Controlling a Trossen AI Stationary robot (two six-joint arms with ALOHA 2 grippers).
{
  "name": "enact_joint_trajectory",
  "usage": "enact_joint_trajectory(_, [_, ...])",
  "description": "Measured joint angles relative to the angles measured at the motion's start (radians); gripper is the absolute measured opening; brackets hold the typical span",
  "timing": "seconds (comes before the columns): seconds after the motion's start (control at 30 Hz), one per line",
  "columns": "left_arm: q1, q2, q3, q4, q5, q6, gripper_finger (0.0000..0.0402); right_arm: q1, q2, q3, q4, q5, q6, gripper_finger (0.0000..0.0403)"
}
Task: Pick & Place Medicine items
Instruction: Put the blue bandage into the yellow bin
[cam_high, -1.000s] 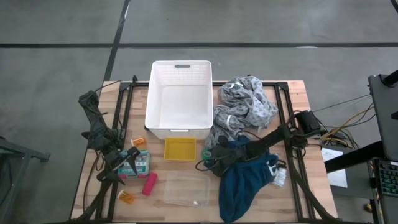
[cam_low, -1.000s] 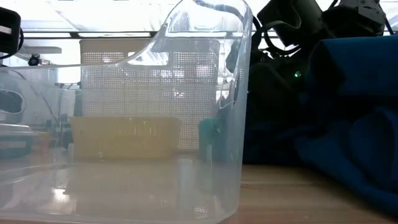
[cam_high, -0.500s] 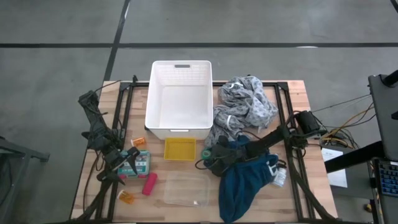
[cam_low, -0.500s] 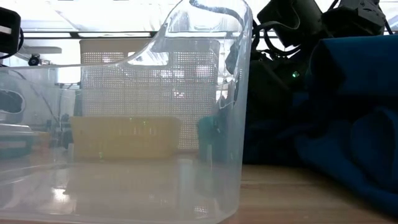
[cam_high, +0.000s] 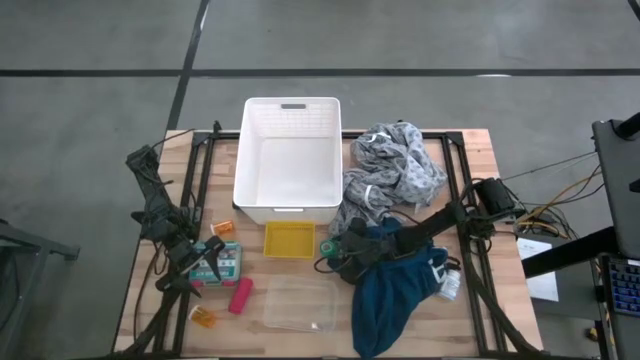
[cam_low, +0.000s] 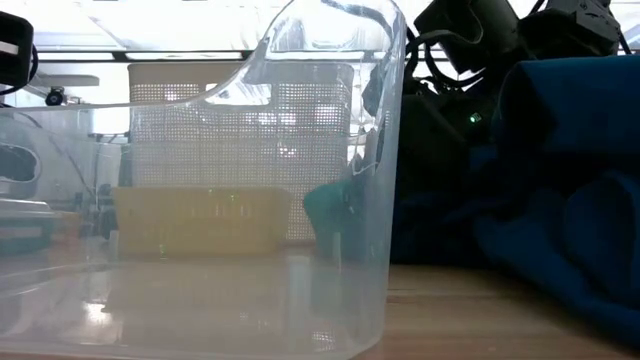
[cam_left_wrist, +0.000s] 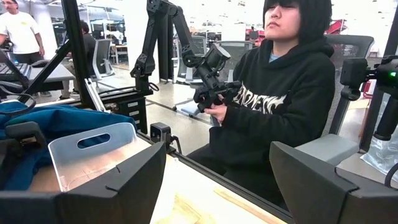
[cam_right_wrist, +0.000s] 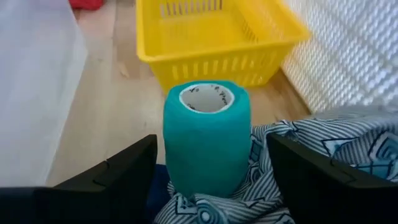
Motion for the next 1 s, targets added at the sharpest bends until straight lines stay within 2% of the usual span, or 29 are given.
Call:
enact_joint_trajectory(0.67, [0.000,0.001,0.000,0.000,0.000,0.000,0.0292,0.004,-0.095,0.046,0.000,0.029,-0.144,0.0286])
enact_joint_trajectory(1.0, [0.000,0.006,0.000,0.000,0.000,0.000,0.0292,0.018,-0.092,0.083,0.000,-0.032,-0.185,0.0263])
